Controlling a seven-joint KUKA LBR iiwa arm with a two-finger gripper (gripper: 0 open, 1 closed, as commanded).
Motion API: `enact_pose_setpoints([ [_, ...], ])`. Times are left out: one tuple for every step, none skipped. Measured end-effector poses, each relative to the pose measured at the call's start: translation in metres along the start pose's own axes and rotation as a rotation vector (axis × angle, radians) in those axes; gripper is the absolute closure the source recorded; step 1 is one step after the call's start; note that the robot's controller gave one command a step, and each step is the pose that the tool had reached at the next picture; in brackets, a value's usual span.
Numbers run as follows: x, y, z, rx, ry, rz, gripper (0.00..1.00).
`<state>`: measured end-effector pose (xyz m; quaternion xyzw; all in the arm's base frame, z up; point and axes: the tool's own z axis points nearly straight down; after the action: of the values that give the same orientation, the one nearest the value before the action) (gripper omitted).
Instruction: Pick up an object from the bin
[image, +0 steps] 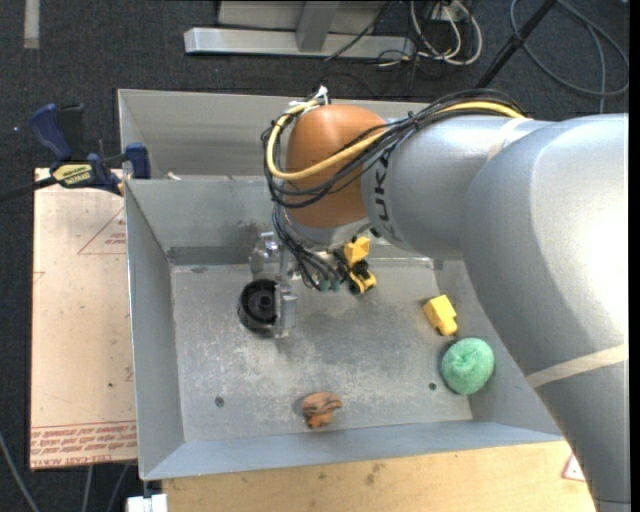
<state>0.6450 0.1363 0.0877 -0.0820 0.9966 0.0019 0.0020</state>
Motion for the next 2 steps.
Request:
enact_pose_setpoints([
  [0.0055, 0.0269, 0.0174, 0.001, 0.001, -0.052, 1.00],
  [0.0055, 0.0268, 0.0174, 0.001, 0.001, -0.051, 1.00],
])
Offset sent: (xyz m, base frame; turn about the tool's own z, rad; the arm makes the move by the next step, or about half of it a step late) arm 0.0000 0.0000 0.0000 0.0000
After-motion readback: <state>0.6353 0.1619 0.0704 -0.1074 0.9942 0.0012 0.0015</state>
